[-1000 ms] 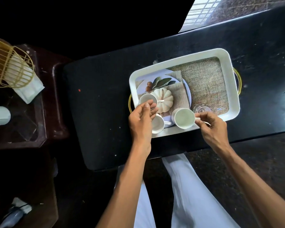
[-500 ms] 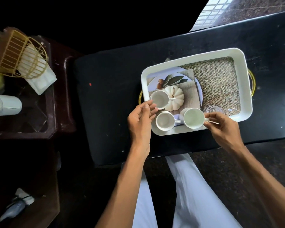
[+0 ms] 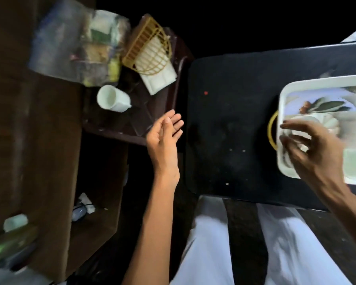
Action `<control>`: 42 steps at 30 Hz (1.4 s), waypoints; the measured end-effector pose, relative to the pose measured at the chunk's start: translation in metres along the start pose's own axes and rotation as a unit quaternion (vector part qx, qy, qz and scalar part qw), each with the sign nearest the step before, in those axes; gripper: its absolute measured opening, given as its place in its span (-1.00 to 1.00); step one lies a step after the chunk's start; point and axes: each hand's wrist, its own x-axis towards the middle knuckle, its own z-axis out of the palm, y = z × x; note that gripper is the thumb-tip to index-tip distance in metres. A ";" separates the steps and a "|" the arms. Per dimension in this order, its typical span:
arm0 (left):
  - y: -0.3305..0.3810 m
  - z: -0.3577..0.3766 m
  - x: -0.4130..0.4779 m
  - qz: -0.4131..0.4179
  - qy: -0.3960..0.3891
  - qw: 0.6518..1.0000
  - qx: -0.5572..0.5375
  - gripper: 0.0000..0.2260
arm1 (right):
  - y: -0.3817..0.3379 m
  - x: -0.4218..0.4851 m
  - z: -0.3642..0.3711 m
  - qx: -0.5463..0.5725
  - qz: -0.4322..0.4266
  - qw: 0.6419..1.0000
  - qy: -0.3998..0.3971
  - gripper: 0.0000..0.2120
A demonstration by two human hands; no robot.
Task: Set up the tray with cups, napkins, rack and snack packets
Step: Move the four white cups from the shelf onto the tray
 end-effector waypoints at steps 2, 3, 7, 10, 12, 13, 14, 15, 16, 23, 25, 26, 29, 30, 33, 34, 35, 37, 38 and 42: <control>0.010 -0.030 0.022 0.015 0.036 0.999 -0.008 -0.76 | -0.028 0.016 0.038 0.011 -0.023 0.999 -0.022 -0.77; 0.014 -0.044 0.033 0.022 0.052 0.998 -0.010 -0.76 | -0.043 0.023 0.058 0.024 -0.030 0.999 -0.033 -0.78; 0.027 -0.095 0.077 0.027 0.108 0.993 -0.039 -0.76 | -0.104 0.053 0.135 0.060 -0.066 0.993 -0.078 -0.79; 0.032 -0.125 0.113 0.025 0.136 0.989 -0.053 -0.76 | -0.141 0.069 0.190 0.068 -0.083 0.986 -0.124 -0.77; 0.034 -0.140 0.135 0.026 0.145 0.988 -0.050 -0.74 | -0.158 0.077 0.223 0.070 -0.076 0.985 -0.141 -0.77; 0.034 -0.146 0.145 0.027 0.145 0.988 -0.042 -0.74 | -0.164 0.080 0.238 0.068 -0.071 0.984 -0.148 -0.77; 0.033 -0.150 0.154 0.027 0.141 0.989 -0.031 -0.74 | -0.170 0.083 0.251 0.068 -0.066 0.983 -0.155 -0.77; 0.032 -0.153 0.162 0.025 0.132 0.991 -0.020 -0.73 | -0.173 0.086 0.263 0.067 -0.060 0.983 -0.159 -0.77; 0.031 -0.154 0.170 0.022 0.119 0.993 -0.011 -0.73 | -0.176 0.088 0.275 0.063 -0.054 0.983 -0.161 -0.77; 0.024 -0.147 0.200 0.013 0.039 0.999 0.021 -0.72 | -0.181 0.094 0.320 0.014 -0.042 0.983 -0.181 -0.79; 0.022 -0.144 0.200 0.014 0.035 0.999 0.018 -0.73 | -0.180 0.093 0.322 -0.002 -0.050 0.984 -0.171 -0.85; 0.021 -0.143 0.199 0.015 0.035 0.999 0.015 -0.73 | -0.180 0.092 0.322 -0.008 -0.054 0.985 -0.166 -0.87; 0.017 -0.138 0.190 0.019 0.038 0.999 0.014 -0.72 | -0.177 0.086 0.314 -0.017 -0.062 0.985 -0.162 -0.88; 0.015 -0.136 0.185 0.021 0.038 0.999 0.014 -0.72 | -0.176 0.084 0.309 -0.017 -0.062 0.985 -0.161 -0.88; 0.012 -0.126 0.164 0.019 0.035 0.999 0.003 -0.76 | -0.167 0.074 0.288 -0.008 -0.058 0.988 -0.145 -0.86; 0.010 -0.122 0.155 0.018 0.034 0.999 0.000 -0.79 | -0.163 0.070 0.279 -0.006 -0.060 0.989 -0.137 -0.86; 0.009 -0.116 0.144 0.017 0.032 0.999 -0.002 -0.82 | -0.159 0.065 0.269 -0.002 -0.061 0.990 -0.127 -0.85; 0.004 -0.102 0.121 0.009 0.030 0.999 -0.011 -0.84 | -0.148 0.055 0.246 0.007 -0.060 0.993 -0.105 -0.84; 0.001 -0.093 0.108 0.004 0.030 0.999 -0.013 -0.85 | -0.142 0.050 0.234 0.009 -0.058 0.994 -0.095 -0.83; -0.012 -0.052 0.056 -0.012 0.014 1.000 -0.019 -0.90 | -0.114 0.034 0.177 0.004 -0.051 0.998 -0.041 -0.85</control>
